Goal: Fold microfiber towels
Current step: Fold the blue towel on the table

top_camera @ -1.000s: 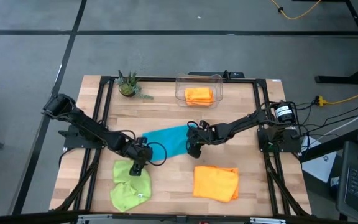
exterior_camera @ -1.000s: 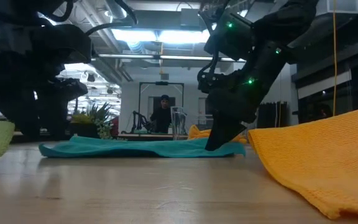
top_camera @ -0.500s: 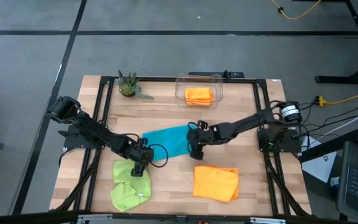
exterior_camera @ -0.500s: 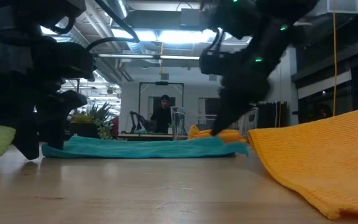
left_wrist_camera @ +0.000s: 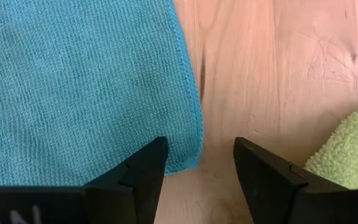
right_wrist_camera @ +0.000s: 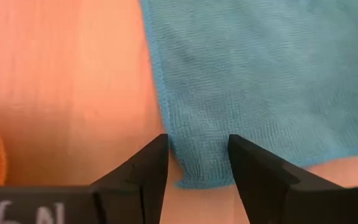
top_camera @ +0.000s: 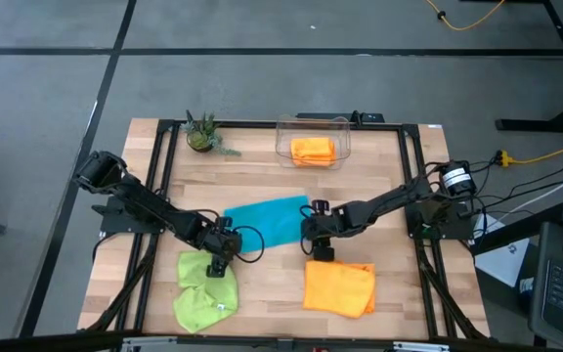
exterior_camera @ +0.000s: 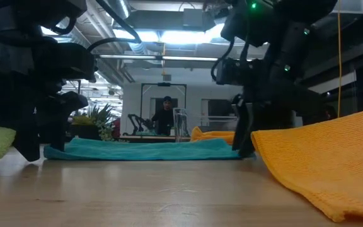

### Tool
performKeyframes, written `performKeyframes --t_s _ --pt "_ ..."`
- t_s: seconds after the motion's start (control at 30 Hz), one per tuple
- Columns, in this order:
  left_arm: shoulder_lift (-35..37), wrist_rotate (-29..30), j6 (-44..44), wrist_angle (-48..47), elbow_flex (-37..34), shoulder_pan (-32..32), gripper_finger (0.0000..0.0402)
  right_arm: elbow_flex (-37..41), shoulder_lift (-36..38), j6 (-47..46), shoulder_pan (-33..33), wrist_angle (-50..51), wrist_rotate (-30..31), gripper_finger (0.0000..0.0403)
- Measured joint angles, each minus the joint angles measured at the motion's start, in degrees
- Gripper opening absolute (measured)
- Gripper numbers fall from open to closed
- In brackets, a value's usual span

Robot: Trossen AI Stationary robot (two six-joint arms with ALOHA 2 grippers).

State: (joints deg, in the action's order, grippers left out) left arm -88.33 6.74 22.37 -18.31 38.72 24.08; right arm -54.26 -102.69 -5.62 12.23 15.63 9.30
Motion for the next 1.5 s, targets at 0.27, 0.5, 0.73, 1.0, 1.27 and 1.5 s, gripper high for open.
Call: performKeyframes --t_s 0.27,0.5,0.73,1.0,1.27,1.5 --pt "0.00 0.09 0.00 0.00 -0.02 -0.02 0.0188 2.19 0.20 -0.13 0.02 -1.65 -0.33 0.0171" --pt "0.00 1.61 0.13 -0.31 -0.07 -0.03 0.0183 2.31 0.20 -0.05 0.07 -2.60 1.05 0.0171" --pt "-0.02 3.09 0.22 -0.26 -0.09 -0.04 0.0150 2.33 0.17 -0.27 0.04 -2.65 0.96 0.0171" --pt "-0.02 3.28 0.26 -0.05 -0.09 -0.07 0.0139 0.70 0.17 0.84 -0.02 -2.13 2.25 0.0171" --pt "-0.02 3.27 1.57 -0.07 -0.09 -0.06 0.0136 -0.85 0.39 1.46 1.38 -0.51 3.45 0.0171" --pt "-0.02 3.23 1.57 -0.07 -0.09 -0.05 0.0136 -0.85 0.39 1.61 4.63 0.02 3.03 0.0171"
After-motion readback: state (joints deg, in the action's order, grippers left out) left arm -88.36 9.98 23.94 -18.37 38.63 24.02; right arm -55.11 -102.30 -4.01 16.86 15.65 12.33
